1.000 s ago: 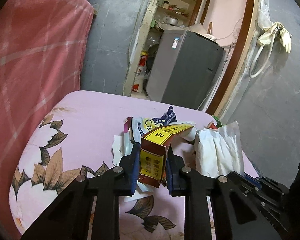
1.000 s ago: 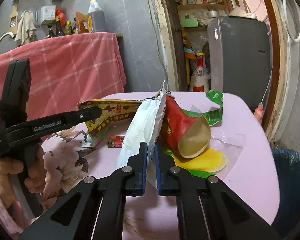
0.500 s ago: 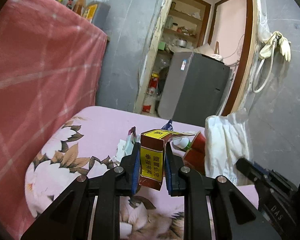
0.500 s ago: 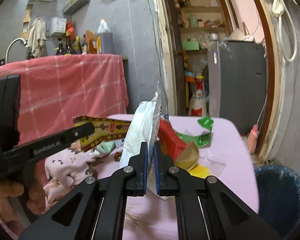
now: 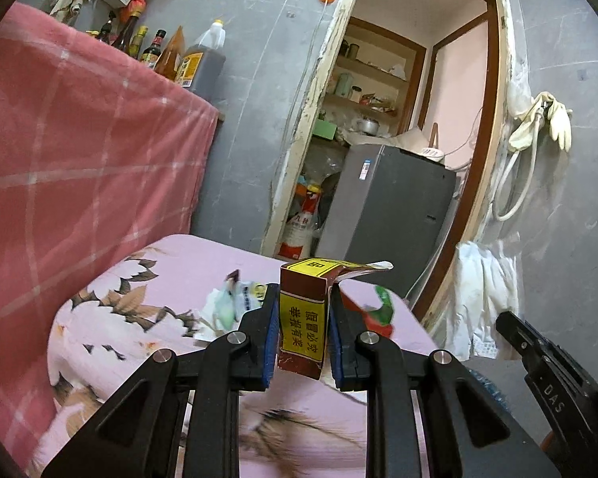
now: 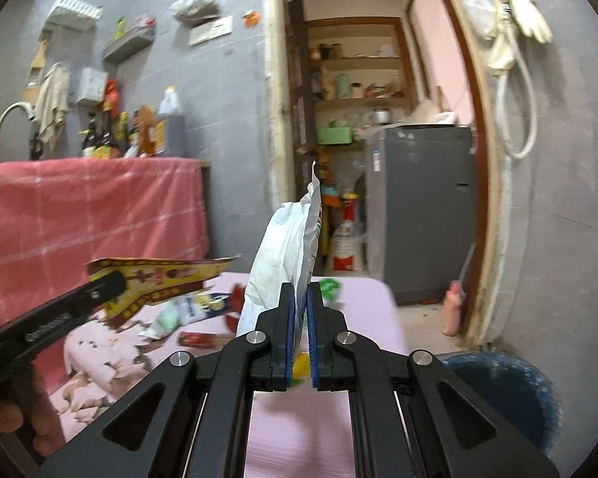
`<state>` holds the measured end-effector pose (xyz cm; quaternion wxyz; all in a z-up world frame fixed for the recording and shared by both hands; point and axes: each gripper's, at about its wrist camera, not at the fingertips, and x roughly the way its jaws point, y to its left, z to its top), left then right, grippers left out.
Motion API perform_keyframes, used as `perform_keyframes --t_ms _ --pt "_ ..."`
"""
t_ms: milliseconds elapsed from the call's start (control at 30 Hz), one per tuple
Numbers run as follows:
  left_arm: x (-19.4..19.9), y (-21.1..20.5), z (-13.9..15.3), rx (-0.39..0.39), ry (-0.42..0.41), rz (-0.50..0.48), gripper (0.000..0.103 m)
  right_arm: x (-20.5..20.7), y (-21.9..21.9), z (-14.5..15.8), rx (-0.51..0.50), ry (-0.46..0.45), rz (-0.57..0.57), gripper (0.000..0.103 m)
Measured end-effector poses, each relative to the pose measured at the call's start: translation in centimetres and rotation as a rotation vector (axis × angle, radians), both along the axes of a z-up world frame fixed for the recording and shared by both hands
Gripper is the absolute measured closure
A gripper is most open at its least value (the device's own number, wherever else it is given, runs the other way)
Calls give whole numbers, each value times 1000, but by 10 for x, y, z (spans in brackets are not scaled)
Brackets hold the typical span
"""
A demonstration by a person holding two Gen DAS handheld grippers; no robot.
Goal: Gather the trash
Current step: 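Carry box and paper bag over the blue bin and open both grippers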
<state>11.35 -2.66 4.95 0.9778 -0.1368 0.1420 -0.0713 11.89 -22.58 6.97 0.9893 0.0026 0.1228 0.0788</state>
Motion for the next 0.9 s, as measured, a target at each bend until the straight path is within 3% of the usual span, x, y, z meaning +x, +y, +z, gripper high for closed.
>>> perform_keyframes --t_ms 267,500,900 --pt "-8 -47 6 -26 -33 -82 85 -10 -49 -1 12 0 -129 99" --pt "0 -109 -1 -55 -8 -197 85 -19 -92 -8 19 21 -232 99" --pt "29 -210 -44 -12 154 -320 85 -22 -169 -43 29 130 -397 99"
